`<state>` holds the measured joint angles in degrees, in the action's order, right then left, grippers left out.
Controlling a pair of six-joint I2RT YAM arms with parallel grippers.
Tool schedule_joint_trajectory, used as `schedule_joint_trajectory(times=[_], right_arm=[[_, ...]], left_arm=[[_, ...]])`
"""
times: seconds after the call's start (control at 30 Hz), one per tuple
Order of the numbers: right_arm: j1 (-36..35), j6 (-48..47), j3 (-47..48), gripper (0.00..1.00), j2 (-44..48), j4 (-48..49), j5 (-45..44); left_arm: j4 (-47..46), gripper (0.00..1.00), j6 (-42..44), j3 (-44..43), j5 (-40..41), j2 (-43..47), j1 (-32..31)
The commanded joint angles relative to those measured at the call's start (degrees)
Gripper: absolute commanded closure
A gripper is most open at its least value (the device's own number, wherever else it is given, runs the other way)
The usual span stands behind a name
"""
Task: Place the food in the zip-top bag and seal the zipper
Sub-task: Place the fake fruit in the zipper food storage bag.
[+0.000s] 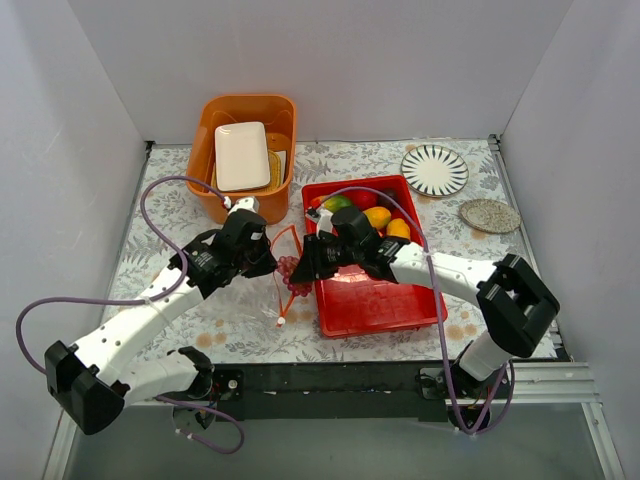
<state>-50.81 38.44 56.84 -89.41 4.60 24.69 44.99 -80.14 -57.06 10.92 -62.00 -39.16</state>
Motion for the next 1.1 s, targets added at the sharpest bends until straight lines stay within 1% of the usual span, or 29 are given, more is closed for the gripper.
schedule_joint_trajectory(times=[0.0,0.1,0.33,0.47,0.6,0.63,0.7,0.83,0.97,1.07], right_arm=[[-0.35,2.08,5.47,0.77,-2.35,4.28,0.45],[-0.35,2.96,9.42,0.78,-4.28,1.82,-1.40],[-0.35,6.03,13.03,0.78,-6.04,1.03,-3.42],[-0.35,6.92,15.84,0.80,-7.62,-3.36,-3.77],[-0.43,5.78,15.85,0.79,-7.98,-4.51,-4.47],[-0.43,5.43,15.50,0.79,-7.89,-6.43,-4.82],[-0.43,4.55,14.88,0.78,-7.63,-7.23,-5.61],[-0.78,2.53,13.12,0.74,-6.49,-7.33,-5.97],[-1.93,0.59,14.00,0.71,-6.30,-10.74,-8.07],[-3.15,-1.08,15.05,0.67,-6.66,-11.10,-8.51]], left_arm=[[1.23,0.99,-0.28,-1.65,-0.55,2.14,0.22],[1.50,0.99,-0.54,-1.65,-0.63,2.76,0.22],[1.15,0.99,-0.72,-2.00,-1.78,2.58,0.22],[1.06,0.99,-0.72,-2.09,-1.86,1.88,0.22],[0.80,1.00,-0.98,-2.35,-1.51,2.40,0.22],[0.62,1.00,-0.98,-2.44,-1.43,2.58,0.22],[0.88,1.00,-1.25,-2.71,-0.64,3.02,0.22],[1.33,1.00,-1.42,-3.58,1.12,3.55,0.22],[1.76,1.00,-1.60,-4.20,3.05,3.64,0.22],[1.33,1.00,-1.69,-4.38,3.41,3.55,0.22]])
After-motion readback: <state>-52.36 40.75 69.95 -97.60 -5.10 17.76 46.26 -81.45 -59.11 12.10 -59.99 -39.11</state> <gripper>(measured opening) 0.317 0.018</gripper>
